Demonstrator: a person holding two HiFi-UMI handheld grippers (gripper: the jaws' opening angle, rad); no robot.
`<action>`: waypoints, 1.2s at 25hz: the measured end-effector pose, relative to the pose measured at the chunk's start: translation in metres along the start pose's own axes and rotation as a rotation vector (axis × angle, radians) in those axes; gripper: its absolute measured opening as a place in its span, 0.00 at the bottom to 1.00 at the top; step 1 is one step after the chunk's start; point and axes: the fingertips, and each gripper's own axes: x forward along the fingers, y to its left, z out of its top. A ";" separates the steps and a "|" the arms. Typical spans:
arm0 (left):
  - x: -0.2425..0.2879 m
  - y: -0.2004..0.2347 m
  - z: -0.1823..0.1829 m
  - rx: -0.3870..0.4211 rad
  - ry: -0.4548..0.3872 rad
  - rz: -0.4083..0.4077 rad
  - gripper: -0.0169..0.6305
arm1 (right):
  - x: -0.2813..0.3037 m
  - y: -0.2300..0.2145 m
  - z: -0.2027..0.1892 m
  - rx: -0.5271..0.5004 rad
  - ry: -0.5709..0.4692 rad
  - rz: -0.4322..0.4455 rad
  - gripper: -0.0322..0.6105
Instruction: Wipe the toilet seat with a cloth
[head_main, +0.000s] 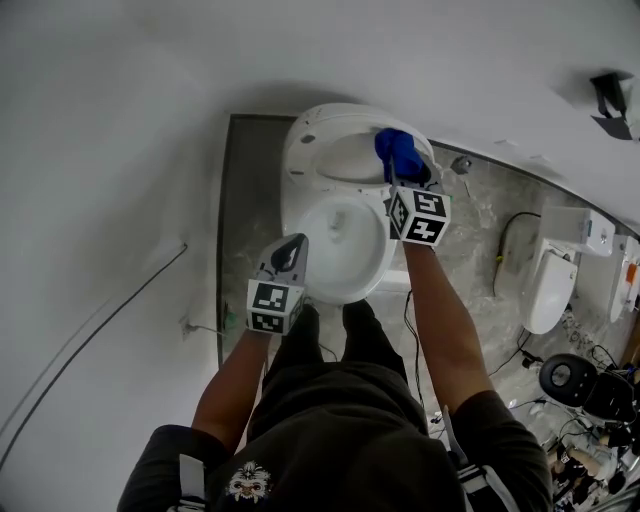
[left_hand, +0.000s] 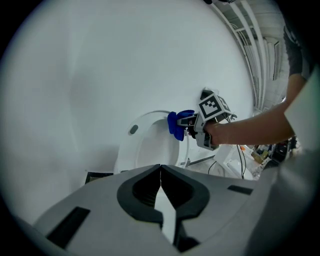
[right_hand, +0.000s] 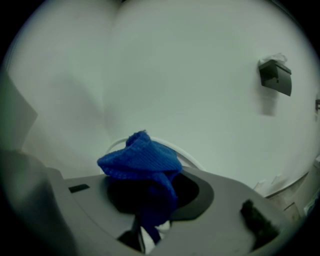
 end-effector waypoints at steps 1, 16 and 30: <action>0.002 -0.004 -0.001 0.003 0.005 -0.008 0.04 | -0.001 -0.005 -0.005 0.008 0.010 -0.007 0.20; 0.027 -0.040 -0.037 0.011 0.060 -0.052 0.04 | 0.003 -0.063 -0.133 0.111 0.211 -0.109 0.20; 0.029 -0.022 -0.088 -0.037 0.103 -0.001 0.04 | 0.035 -0.063 -0.242 0.068 0.424 -0.134 0.20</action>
